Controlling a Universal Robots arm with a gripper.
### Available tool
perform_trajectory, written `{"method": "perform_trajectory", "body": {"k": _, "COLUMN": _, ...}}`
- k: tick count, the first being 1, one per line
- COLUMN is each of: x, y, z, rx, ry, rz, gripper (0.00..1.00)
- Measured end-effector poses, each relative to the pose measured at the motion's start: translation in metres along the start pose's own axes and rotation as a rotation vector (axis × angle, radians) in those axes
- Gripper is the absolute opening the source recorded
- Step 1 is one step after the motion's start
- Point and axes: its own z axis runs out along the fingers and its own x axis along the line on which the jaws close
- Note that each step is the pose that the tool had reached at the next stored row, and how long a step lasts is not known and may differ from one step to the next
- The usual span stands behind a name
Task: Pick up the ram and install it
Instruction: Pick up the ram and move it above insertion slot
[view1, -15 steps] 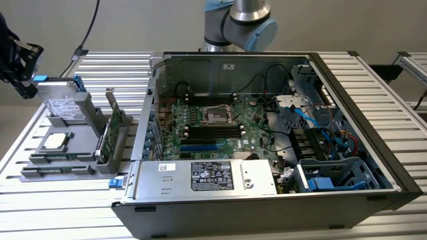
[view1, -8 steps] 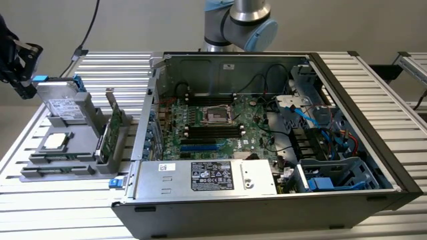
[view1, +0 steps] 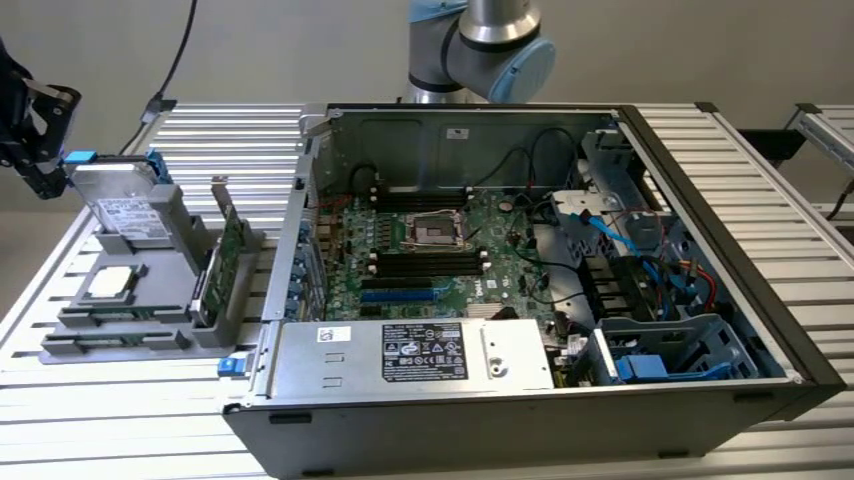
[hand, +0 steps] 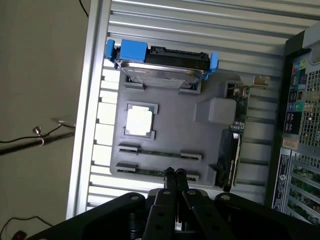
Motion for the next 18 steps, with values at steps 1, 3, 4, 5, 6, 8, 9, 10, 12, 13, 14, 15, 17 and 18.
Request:
{"method": "perform_trajectory", "body": {"k": 1, "x": 0.0000, "y": 0.0000, "z": 0.0000, "rx": 0.0000, "ry": 0.0000, "rz": 0.000, "gripper": 0.10}}
{"method": "perform_trajectory", "body": {"k": 3, "x": 0.0000, "y": 0.0000, "z": 0.0000, "rx": 0.0000, "ry": 0.0000, "rz": 0.000, "gripper": 0.10}}
{"method": "perform_trajectory", "body": {"k": 4, "x": 0.0000, "y": 0.0000, "z": 0.0000, "rx": 0.0000, "ry": 0.0000, "rz": 0.000, "gripper": 0.10}}
{"method": "perform_trajectory", "body": {"k": 5, "x": 0.0000, "y": 0.0000, "z": 0.0000, "rx": 0.0000, "ry": 0.0000, "rz": 0.000, "gripper": 0.10}}
{"method": "perform_trajectory", "body": {"k": 6, "x": 0.0000, "y": 0.0000, "z": 0.0000, "rx": 0.0000, "ry": 0.0000, "rz": 0.000, "gripper": 0.10}}
{"method": "perform_trajectory", "body": {"k": 8, "x": 0.0004, "y": -0.0001, "z": 0.0000, "rx": -0.0001, "ry": 0.0006, "rz": -0.011, "gripper": 0.10}}
{"method": "perform_trajectory", "body": {"k": 9, "x": 0.0007, "y": -0.0002, "z": 0.0001, "rx": -0.0002, "ry": 0.0011, "rz": -0.023, "gripper": 0.10}}
{"method": "perform_trajectory", "body": {"k": 10, "x": 0.0011, "y": -0.0002, "z": 0.0001, "rx": -0.0003, "ry": 0.0017, "rz": -0.035, "gripper": 0.10}}
{"method": "perform_trajectory", "body": {"k": 12, "x": 0.0018, "y": -0.0002, "z": 0.0000, "rx": -0.0006, "ry": 0.0031, "rz": -0.062, "gripper": 0.10}}
{"method": "perform_trajectory", "body": {"k": 13, "x": 0.0022, "y": -0.0001, "z": 0.0001, "rx": -0.0007, "ry": 0.0038, "rz": -0.076, "gripper": 0.10}}
{"method": "perform_trajectory", "body": {"k": 14, "x": 0.0024, "y": -0.0001, "z": 0.0001, "rx": -0.0008, "ry": 0.0044, "rz": -0.091, "gripper": 0.10}}
{"method": "perform_trajectory", "body": {"k": 15, "x": 0.0026, "y": -0.0001, "z": 0.0001, "rx": -0.0010, "ry": 0.0052, "rz": -0.106, "gripper": 0.10}}
{"method": "perform_trajectory", "body": {"k": 17, "x": 0.0029, "y": -0.0001, "z": 0.0001, "rx": -0.0012, "ry": 0.0070, "rz": -0.141, "gripper": 0.10}}
{"method": "perform_trajectory", "body": {"k": 18, "x": 0.0030, "y": -0.0001, "z": 0.0002, "rx": -0.0014, "ry": 0.0079, "rz": -0.158, "gripper": 0.10}}
